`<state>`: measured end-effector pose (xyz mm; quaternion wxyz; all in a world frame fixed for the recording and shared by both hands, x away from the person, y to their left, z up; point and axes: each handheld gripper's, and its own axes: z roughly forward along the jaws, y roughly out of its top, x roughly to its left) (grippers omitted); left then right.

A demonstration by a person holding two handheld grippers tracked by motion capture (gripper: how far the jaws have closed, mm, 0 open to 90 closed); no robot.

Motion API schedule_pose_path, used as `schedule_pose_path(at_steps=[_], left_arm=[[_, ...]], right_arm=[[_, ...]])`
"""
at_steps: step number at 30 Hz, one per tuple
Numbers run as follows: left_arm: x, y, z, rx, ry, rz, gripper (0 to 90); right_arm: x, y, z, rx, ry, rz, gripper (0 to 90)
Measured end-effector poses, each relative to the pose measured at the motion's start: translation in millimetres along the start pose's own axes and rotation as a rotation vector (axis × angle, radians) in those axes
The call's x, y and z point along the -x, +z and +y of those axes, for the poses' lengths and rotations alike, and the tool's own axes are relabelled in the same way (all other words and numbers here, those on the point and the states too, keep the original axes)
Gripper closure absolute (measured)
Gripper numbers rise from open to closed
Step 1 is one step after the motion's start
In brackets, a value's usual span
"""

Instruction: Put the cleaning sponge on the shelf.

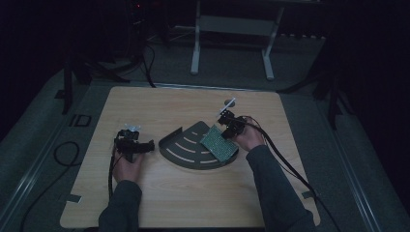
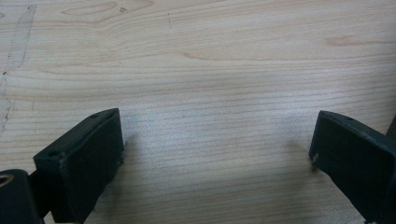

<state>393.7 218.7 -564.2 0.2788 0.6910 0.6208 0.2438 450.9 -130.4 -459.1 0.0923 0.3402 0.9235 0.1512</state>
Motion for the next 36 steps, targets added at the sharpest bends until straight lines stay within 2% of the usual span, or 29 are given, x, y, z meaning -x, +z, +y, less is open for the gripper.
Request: schedule_pose_path(at_steps=[4, 9, 16, 28, 36], left_arm=[[-0.1, 0.0, 0.0, -0.001, 0.001, 0.000, 3.4], [0.0, 0.0, 0.0, 0.000, 0.000, 0.000, 3.4], [0.0, 0.0, 0.0, 0.000, 0.000, 0.000, 3.4], [0.0, 0.0, 0.0, 0.000, 0.000, 0.000, 3.4], [-0.1, 0.0, 0.0, -0.001, 0.001, 0.000, 3.4]], right_arm=[[3.0, 2.3, -4.8, 0.008, 0.012, 0.006, 89.5], [3.2, 2.4, -6.6, 0.015, 0.002, -0.001, 89.5], [0.6, 8.9, -6.0, 0.006, -0.019, -0.036, 89.3], [-1.4, 12.3, -4.5, -0.005, -0.044, -0.056, 89.1], [-0.4, 11.5, -4.3, -0.007, -0.043, -0.055, 88.9]])
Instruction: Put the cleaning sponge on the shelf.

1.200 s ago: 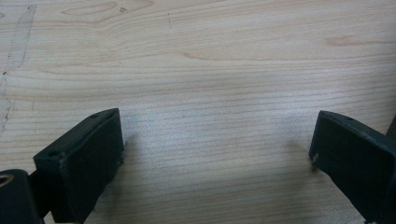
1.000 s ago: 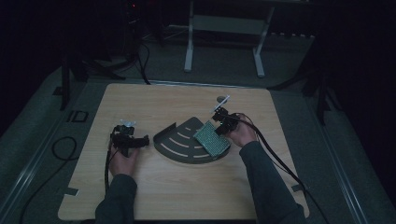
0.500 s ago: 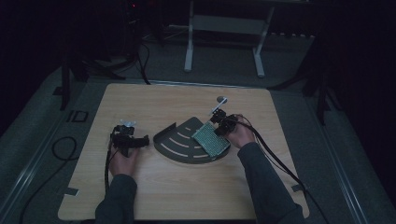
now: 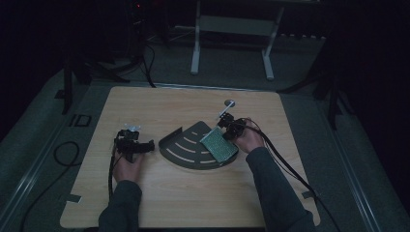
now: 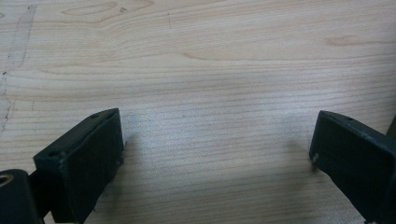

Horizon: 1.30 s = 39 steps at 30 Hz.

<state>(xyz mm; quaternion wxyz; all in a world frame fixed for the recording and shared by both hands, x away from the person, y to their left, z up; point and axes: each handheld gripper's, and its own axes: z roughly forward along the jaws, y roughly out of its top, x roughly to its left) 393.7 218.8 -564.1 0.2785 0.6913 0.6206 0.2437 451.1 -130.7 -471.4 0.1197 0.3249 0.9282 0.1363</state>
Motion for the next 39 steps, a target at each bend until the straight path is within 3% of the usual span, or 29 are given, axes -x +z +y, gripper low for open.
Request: schedule_pose_path(at_steps=[16, 23, 25, 28, 34, 38, 39], left_arm=[[0.0, 0.0, 0.0, 0.000, 0.000, 0.000, 3.4], [0.1, 0.1, 0.0, 0.002, -0.001, 0.001, 3.4], [0.2, 0.2, 0.0, 0.003, -0.002, 0.001, 3.4], [0.1, 0.1, 0.0, 0.002, -0.002, 0.001, 3.4], [0.3, 0.2, 0.0, 0.003, -0.005, 0.000, 3.4], [0.1, 0.0, 0.0, 0.000, -0.001, 0.000, 3.4], [0.0, 0.0, 0.0, 0.000, 0.000, 0.000, 3.4]], right_arm=[[-0.3, -3.7, -0.9, 0.012, 0.003, 0.000, 86.5], [1.4, -23.9, -11.1, 0.063, 0.024, -0.011, 65.4], [2.2, -30.8, -16.7, 0.093, 0.036, 0.010, 59.6], [3.5, -37.5, -27.8, 0.128, 0.076, 0.015, 54.3], [0.9, -40.4, -49.9, 0.150, 0.100, 0.022, 47.7], [-1.6, -41.9, -60.9, 0.174, 0.111, -0.001, 42.7], [-5.4, -42.5, -69.6, 0.195, 0.114, -0.033, 37.5]])
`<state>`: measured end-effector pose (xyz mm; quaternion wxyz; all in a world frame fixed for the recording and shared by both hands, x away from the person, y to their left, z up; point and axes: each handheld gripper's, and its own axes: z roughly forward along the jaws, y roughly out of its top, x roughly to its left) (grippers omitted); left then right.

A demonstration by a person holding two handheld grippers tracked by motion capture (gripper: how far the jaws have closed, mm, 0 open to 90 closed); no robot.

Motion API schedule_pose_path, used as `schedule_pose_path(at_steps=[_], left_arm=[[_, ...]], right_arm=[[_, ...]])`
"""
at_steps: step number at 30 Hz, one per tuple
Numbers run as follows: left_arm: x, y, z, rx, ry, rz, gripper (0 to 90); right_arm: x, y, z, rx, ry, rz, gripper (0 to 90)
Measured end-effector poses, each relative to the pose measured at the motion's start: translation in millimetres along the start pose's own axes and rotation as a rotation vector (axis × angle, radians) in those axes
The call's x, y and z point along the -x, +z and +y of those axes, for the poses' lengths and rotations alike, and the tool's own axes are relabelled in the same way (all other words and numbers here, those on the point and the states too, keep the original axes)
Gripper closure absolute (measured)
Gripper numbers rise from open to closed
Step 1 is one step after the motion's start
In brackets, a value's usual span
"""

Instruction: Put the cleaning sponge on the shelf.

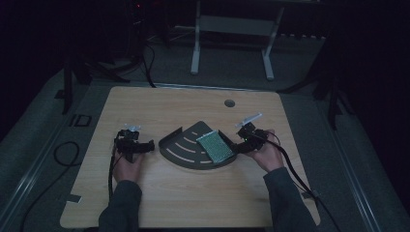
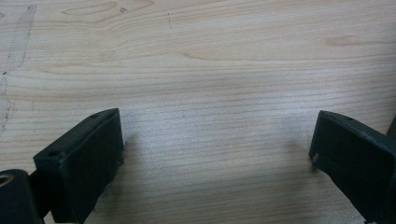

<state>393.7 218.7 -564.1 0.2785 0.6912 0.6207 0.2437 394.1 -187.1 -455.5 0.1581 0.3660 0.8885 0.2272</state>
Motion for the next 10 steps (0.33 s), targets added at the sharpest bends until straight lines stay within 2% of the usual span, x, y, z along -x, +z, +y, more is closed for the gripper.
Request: schedule_pose_path(at_steps=[1, 3, 8, 10], left_arm=[[0.0, 0.0, 0.0, 0.000, 0.000, 0.000, 3.4], [0.0, 0.0, 0.0, 0.001, 0.000, 0.000, 3.4], [0.0, 0.0, 0.0, 0.000, 0.000, 0.000, 3.4], [0.0, 0.0, 0.1, -0.001, 0.000, 0.000, 3.4]], right_arm=[[0.0, 0.0, 0.0, 0.000, 0.000, 0.000, 37.5], [-2.3, -0.8, -13.4, -0.004, 0.029, -0.016, 31.7], [-3.5, -2.9, -35.3, 0.023, 0.067, -0.019, 29.2], [-2.5, -5.3, -45.6, 0.041, 0.089, -0.037, 29.1]])
